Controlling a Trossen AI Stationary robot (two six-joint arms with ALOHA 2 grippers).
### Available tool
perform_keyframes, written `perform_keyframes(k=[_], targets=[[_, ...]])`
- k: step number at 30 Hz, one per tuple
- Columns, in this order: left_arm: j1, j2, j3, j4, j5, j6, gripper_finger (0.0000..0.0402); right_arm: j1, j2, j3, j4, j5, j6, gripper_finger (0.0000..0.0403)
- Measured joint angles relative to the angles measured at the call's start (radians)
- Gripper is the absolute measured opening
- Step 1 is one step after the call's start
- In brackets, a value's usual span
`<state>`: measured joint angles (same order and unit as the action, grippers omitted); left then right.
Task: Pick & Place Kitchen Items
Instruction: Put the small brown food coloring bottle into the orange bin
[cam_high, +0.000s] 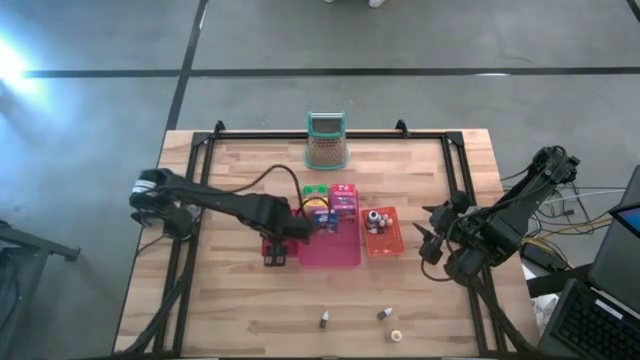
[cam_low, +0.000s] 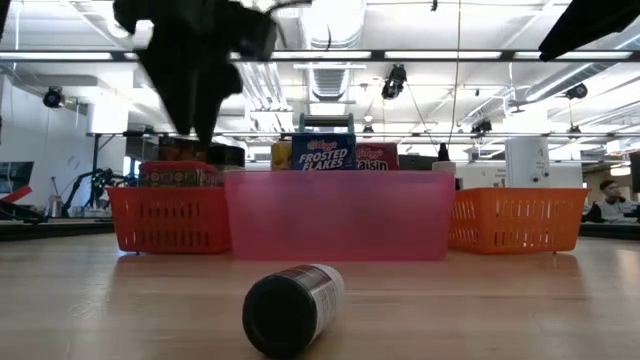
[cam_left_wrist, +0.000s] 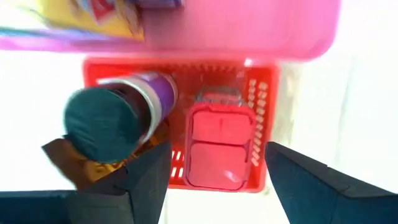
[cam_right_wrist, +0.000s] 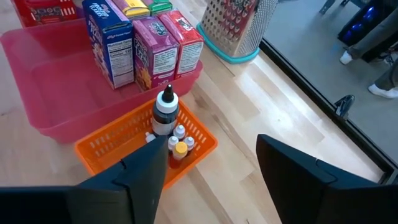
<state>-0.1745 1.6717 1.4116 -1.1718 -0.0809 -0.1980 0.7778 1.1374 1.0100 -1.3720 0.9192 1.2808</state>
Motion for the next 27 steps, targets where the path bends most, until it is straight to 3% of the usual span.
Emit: perform_keyframes(k=[4,7,13,17,21,27], targets=[[-0.011,-0.05,0.046,-0.011,-0.006,-0.036,0.0263,0.0,0.001,0.0,0.004,0.0,-0.032,0.0255],[-0.031,-0.106,0.06,-0.009,-0.07,-0.074,0.0263,0.0,0.001,0.0,0.01,-0.001,-0.066,0.0264],[-0.115,-0.224,0.038,0.005,-0.376,-0.205,0.0261,0.0,0.001,0.0,0.069,-0.001,-0.083,0.028],[-0.198,-0.294,-0.002,0.029,-0.616,-0.286,0.0261,0.0,0.001,0.006,0.165,-0.002,-0.185,0.0289],[-0.284,-0.366,-0.084,0.155,-0.781,-0.328,0.0261,0.0,0.005,0.043,0.347,-0.004,-0.392,0.0291],[-0.376,-0.45,-0.265,0.511,-0.868,-0.3,0.0261,0.001,0.06,0.122,0.571,-0.044,-0.698,0.0267]])
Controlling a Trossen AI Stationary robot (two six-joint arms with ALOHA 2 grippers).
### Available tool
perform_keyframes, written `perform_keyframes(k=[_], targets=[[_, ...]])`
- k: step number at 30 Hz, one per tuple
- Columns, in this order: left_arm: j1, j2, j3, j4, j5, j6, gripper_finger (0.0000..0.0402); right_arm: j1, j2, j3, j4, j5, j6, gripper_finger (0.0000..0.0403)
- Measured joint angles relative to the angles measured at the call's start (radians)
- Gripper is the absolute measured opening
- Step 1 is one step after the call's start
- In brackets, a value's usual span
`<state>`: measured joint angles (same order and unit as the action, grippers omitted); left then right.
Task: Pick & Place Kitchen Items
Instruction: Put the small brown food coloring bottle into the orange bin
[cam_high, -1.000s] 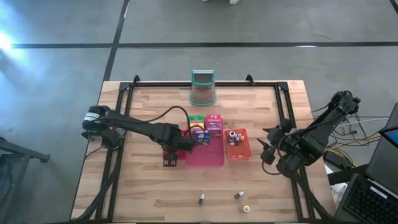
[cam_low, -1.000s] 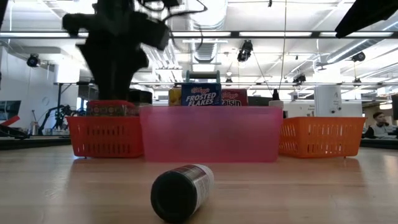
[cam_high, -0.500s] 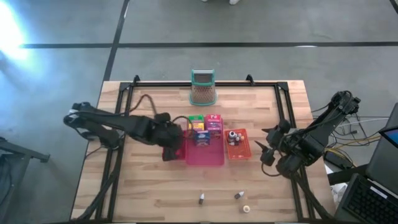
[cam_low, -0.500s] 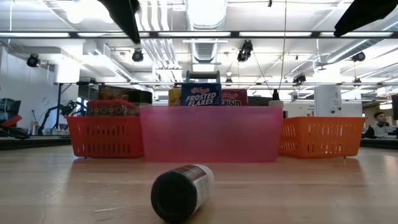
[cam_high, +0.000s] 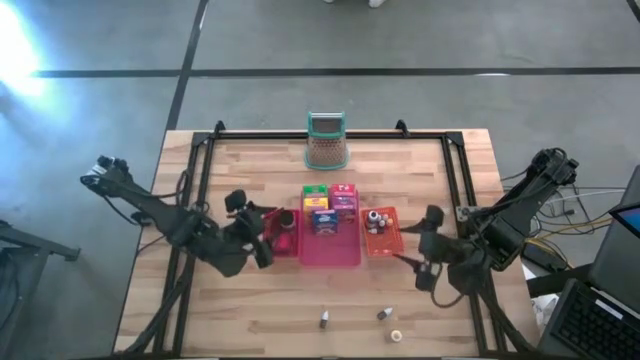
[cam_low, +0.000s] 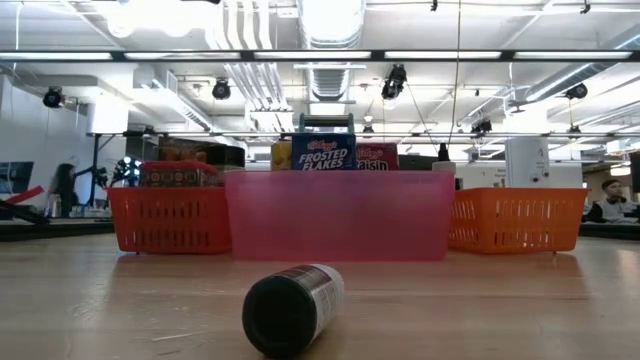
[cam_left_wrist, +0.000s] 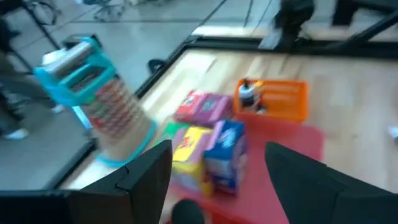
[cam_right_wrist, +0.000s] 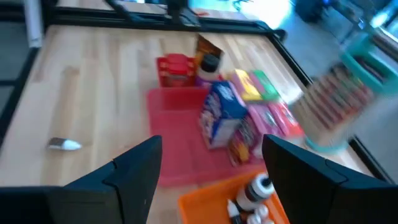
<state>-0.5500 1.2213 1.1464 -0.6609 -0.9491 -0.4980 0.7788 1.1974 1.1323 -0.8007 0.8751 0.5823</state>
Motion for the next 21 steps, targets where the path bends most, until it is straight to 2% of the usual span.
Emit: perform_keyframes(k=[4,9,12,17,21], targets=[[-0.011,-0.021,-0.101,0.177,0.062,0.018,0.0262,0.0,0.063,0.084,-0.019,-0.006,-0.042,0.0247],[-0.002,-0.021,-0.18,0.312,0.333,0.01,0.0262,0.0,0.126,0.179,-0.094,-0.005,-0.07,0.0225],[-0.001,-0.019,-0.208,0.383,0.437,-0.023,0.0263,0.0,0.155,0.227,-0.15,0.008,-0.071,0.0214],[-0.023,0.007,-0.217,0.458,0.47,-0.012,0.026,-0.006,0.177,0.258,-0.235,0.047,-0.048,0.0198],[-0.041,0.073,-0.199,0.517,0.466,-0.044,0.0259,-0.031,0.158,0.267,-0.374,0.085,0.108,0.0187]])
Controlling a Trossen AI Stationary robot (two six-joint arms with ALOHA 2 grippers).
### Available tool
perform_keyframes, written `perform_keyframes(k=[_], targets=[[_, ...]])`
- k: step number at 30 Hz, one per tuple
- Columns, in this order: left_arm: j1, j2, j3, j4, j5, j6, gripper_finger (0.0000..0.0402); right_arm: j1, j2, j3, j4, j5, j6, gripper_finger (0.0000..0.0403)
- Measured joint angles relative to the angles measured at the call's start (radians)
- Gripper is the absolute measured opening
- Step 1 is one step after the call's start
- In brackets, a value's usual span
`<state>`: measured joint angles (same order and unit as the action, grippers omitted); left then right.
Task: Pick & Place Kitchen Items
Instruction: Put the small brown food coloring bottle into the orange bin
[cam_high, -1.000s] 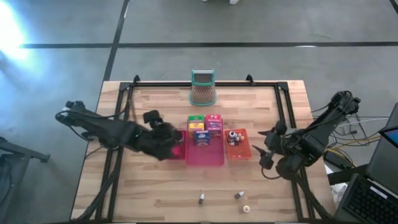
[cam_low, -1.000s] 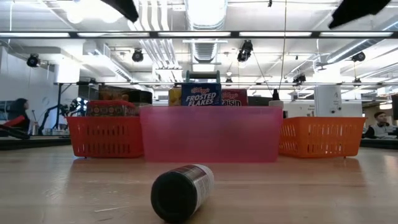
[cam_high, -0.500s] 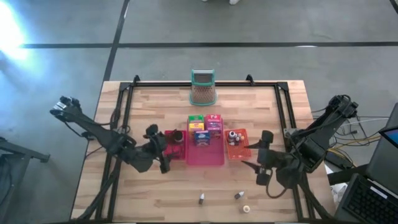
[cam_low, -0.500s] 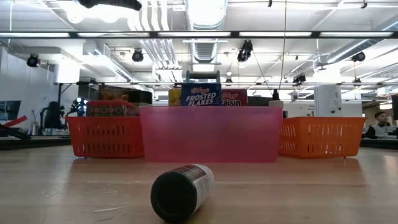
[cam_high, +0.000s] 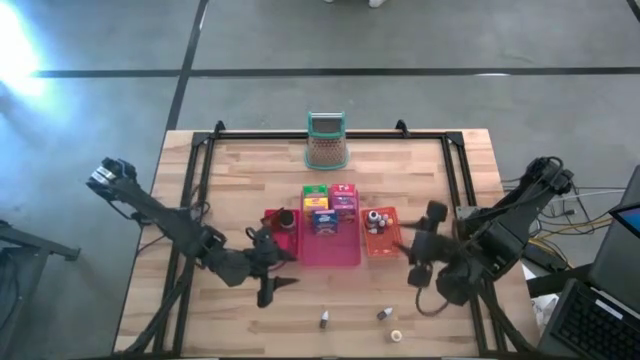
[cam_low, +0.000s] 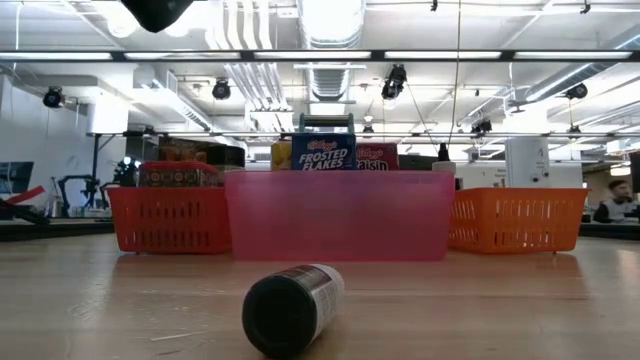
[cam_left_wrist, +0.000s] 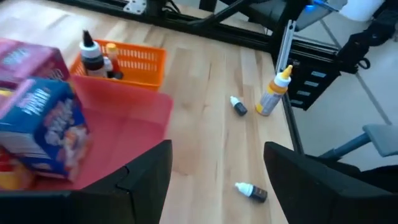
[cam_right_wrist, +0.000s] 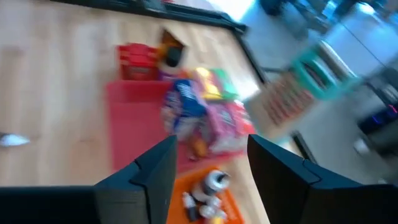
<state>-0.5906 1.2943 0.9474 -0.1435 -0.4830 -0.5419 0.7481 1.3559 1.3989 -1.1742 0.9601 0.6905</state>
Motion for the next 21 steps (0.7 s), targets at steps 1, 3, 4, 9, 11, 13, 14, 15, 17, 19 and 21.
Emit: perform_keyframes(k=[1,3,4,9,11,13,14,15,17,19,21], targets=[[-0.003,0.024,0.01,0.004,-0.007,-0.016,0.0259,-0.008,-0.008,0.0,-0.042,0.015,0.043,0.0185],[-0.008,0.081,0.041,0.003,-0.013,-0.052,0.0259,-0.021,-0.026,-0.004,-0.102,0.034,0.106,0.0182],[-0.01,0.113,0.059,0.0,-0.014,-0.068,0.0259,-0.027,-0.034,-0.008,-0.12,0.037,0.122,0.0181],[-0.032,0.277,0.221,-0.053,-0.039,-0.137,0.0259,-0.035,-0.08,-0.019,-0.136,0.038,0.083,0.0173],[-0.044,0.343,0.313,-0.141,-0.086,-0.191,0.0259,-0.036,-0.096,-0.019,-0.139,0.039,0.052,0.0171],[-0.056,0.41,0.411,-0.236,-0.144,-0.274,0.0259,-0.039,-0.112,-0.019,-0.149,0.054,0.037,0.0171],[-0.06,0.442,0.459,-0.286,-0.175,-0.32,0.0259,-0.04,-0.119,-0.019,-0.156,0.07,0.036,0.0173],[-0.062,0.475,0.506,-0.329,-0.197,-0.368,0.0259,-0.04,-0.128,-0.02,-0.162,0.083,0.036,0.0175],[-0.064,0.541,0.601,-0.41,-0.209,-0.46,0.0259,-0.045,-0.143,-0.02,-0.166,0.092,0.033,0.018],[-0.064,0.607,0.688,-0.49,-0.208,-0.545,0.0259,-0.049,-0.155,-0.02,-0.179,0.092,0.027,0.0185],[-0.064,0.67,0.77,-0.569,-0.193,-0.635,0.0259,-0.054,-0.168,-0.021,-0.195,0.092,0.02,0.0189]])
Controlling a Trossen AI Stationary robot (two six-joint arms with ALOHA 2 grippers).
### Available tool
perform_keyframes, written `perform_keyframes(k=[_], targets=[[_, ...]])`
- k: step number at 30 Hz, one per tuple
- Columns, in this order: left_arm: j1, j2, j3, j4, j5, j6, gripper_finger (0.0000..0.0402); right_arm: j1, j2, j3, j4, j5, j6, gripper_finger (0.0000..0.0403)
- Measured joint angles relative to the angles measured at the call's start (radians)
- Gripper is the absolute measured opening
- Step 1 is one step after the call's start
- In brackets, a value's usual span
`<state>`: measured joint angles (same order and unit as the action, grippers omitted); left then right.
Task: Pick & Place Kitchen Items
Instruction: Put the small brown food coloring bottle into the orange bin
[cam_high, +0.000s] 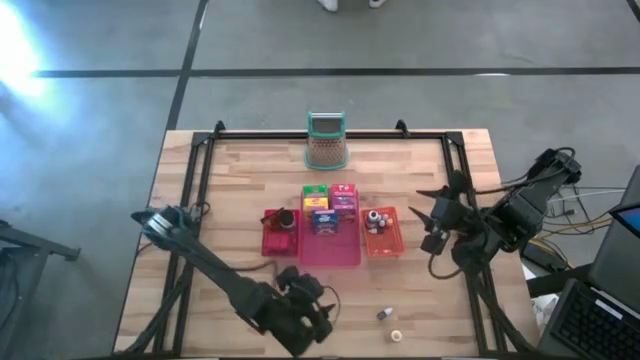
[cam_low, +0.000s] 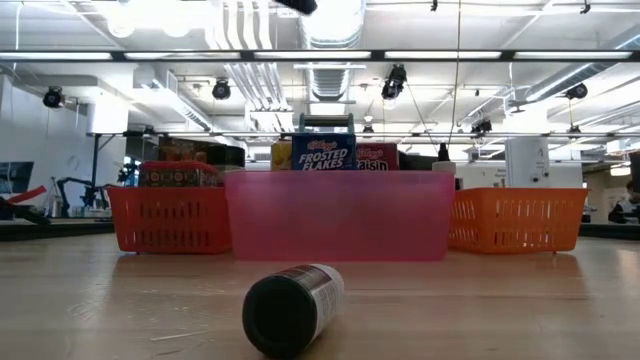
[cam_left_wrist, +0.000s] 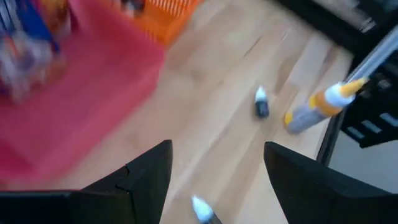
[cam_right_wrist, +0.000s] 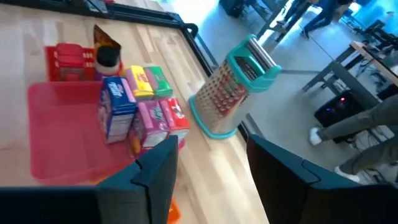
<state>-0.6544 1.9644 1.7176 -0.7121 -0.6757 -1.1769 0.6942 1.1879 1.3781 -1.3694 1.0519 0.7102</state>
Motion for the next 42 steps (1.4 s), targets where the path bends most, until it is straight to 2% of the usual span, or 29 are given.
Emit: perform_keyframes(k=[6,11,21,30,38,42], targets=[[0.0,0.156,0.194,-0.165,0.113,-0.204,0.0259,-0.02,-0.039,0.0,-0.056,-0.001,0.012,0.0199],[-0.001,0.231,0.258,-0.204,0.184,-0.281,0.0259,-0.021,-0.06,-0.001,-0.066,-0.001,0.028,0.0192],[-0.002,0.281,0.258,-0.231,0.259,-0.421,0.0259,-0.021,-0.065,-0.002,-0.067,-0.004,0.034,0.0166],[-0.007,0.279,0.228,-0.22,0.279,-0.452,0.0257,-0.021,-0.065,-0.002,-0.067,-0.004,0.013,0.015],[-0.015,0.28,0.1,0.003,0.318,-0.459,0.0238,-0.021,-0.065,-0.009,-0.068,-0.004,0.012,0.0137],[-0.015,0.28,0.056,0.031,0.335,-0.453,0.023,-0.021,-0.065,-0.014,-0.068,-0.004,0.012,0.0131]])
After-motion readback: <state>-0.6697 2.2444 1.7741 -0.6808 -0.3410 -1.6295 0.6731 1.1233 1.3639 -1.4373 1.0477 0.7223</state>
